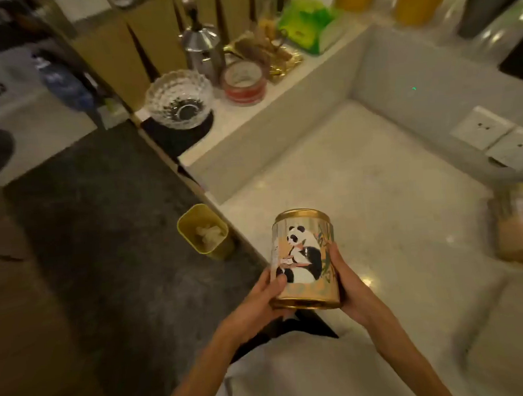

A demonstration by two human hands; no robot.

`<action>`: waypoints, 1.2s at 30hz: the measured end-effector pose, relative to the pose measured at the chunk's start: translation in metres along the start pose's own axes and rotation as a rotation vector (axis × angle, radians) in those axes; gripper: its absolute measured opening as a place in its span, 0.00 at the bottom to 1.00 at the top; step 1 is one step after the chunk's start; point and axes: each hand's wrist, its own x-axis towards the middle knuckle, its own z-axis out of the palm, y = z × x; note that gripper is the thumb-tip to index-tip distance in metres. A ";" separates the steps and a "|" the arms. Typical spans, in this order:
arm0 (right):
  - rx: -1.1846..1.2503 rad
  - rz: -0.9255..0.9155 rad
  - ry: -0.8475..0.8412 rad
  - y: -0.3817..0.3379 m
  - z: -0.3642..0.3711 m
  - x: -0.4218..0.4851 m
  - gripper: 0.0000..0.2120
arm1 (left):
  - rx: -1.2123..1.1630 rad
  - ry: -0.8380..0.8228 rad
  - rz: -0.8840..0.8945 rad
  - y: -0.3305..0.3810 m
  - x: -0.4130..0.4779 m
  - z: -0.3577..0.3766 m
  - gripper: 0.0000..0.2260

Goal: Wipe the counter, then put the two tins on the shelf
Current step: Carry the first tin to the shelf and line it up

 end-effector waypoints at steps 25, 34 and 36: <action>-0.920 0.016 -0.977 0.213 0.522 -0.002 0.43 | -0.510 0.961 0.779 -0.091 -0.413 -0.225 0.45; -0.935 -0.076 -1.368 0.222 0.704 -0.086 0.33 | -0.409 1.251 1.044 -0.059 -0.552 -0.262 0.37; -0.919 -0.090 -1.463 0.224 0.751 -0.113 0.33 | -0.374 1.361 1.073 -0.046 -0.597 -0.262 0.38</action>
